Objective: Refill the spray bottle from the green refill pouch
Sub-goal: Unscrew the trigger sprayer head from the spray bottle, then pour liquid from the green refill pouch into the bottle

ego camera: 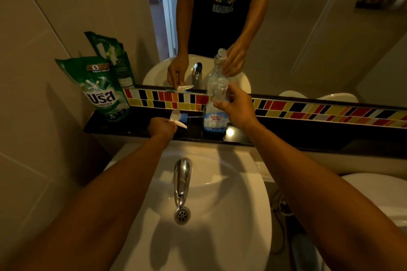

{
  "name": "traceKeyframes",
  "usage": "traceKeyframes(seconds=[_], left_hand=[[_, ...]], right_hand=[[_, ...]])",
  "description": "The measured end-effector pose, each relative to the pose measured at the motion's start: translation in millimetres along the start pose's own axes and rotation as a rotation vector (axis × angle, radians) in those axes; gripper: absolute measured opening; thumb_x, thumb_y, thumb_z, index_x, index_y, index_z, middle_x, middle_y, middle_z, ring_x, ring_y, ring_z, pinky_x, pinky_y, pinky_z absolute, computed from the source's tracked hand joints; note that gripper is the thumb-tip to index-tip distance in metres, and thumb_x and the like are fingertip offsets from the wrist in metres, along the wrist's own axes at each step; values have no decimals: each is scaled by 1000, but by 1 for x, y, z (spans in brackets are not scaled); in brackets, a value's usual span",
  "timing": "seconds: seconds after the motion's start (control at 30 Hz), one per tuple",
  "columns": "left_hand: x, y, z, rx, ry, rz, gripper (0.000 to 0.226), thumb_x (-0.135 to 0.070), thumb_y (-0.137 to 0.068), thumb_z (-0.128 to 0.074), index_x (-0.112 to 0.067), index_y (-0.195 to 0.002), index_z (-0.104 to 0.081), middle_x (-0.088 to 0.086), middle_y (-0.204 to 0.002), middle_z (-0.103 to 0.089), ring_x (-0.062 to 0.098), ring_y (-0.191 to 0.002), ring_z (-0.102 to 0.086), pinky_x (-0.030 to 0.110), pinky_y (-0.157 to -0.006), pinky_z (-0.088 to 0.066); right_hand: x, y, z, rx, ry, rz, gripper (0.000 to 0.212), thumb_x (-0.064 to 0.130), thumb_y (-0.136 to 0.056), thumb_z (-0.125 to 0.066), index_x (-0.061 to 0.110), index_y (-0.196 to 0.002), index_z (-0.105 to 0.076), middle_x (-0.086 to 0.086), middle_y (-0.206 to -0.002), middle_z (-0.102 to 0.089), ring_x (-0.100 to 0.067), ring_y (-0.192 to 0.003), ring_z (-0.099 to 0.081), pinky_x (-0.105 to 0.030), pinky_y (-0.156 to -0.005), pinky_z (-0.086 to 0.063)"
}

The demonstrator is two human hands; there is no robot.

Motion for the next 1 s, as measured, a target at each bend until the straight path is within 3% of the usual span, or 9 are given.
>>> traceKeyframes(seconds=[0.2, 0.33, 0.47, 0.67, 0.83, 0.9, 1.0], left_hand=[[1, 1, 1, -61, -81, -61, 25, -9, -90, -71, -4, -114, -70, 18, -112, -70, 33, -104, -69, 47, -90, -58], [2, 6, 1, -61, -128, -87, 24, -11, -90, -71, -5, -112, -69, 16, -112, -69, 33, -105, -67, 46, -91, -57], [-2, 17, 8, -52, -166, -136, 28, -17, -90, -72, -7, -116, -67, 15, -113, -69, 32, -104, -67, 46, -89, -56], [-21, 41, 50, -131, -235, -275, 39, -28, -93, -67, -10, -127, -63, 9, -116, -68, 27, -108, -64, 33, -81, -45], [-23, 43, 106, -188, -294, -306, 46, -31, -93, -65, -11, -134, -58, 14, -115, -69, 30, -109, -63, 40, -91, -50], [-22, 39, 130, -178, -292, -303, 49, -29, -93, -65, -13, -138, -56, 14, -113, -68, 32, -107, -63, 43, -91, -53], [-25, 29, 165, -195, -234, -325, 44, -19, -92, -65, -13, -134, -55, 13, -114, -67, 28, -101, -64, 35, -80, -52]], right_hand=[[-26, 6, -4, -22, 68, -69, 58, 12, -91, -77, 18, -144, -53, -2, -140, -64, -21, -130, -60, -47, -102, -57], [-33, 17, -2, -113, 104, -37, 66, 26, -90, -79, 25, -148, -47, 1, -145, -55, -18, -134, -55, -48, -102, -57], [-22, 47, 11, -330, 185, 56, 41, 31, -96, -71, 23, -130, -49, 0, -127, -55, -18, -113, -64, -44, -84, -64], [-2, 70, -41, -61, 254, 208, 29, 19, -100, -67, 14, -126, -55, -7, -120, -64, -17, -100, -67, -35, -80, -62], [12, 64, -96, 114, 238, 184, 24, 17, -103, -61, 17, -126, -56, 1, -110, -61, -10, -91, -59, -21, -74, -46], [20, 59, -116, 149, 204, 182, 26, 19, -103, -60, 17, -129, -56, 1, -110, -62, -12, -93, -62, -27, -74, -52], [36, 49, -146, 189, 187, 180, 35, 23, -103, -60, 24, -137, -52, 2, -117, -62, -15, -97, -66, -41, -81, -62]])
Point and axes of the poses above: each hand's wrist, its own y-axis away from the middle knuckle, its own z-axis out of the back of the hand, x = y × z, the point moved 9 cm from there along -y, towards the middle knuckle
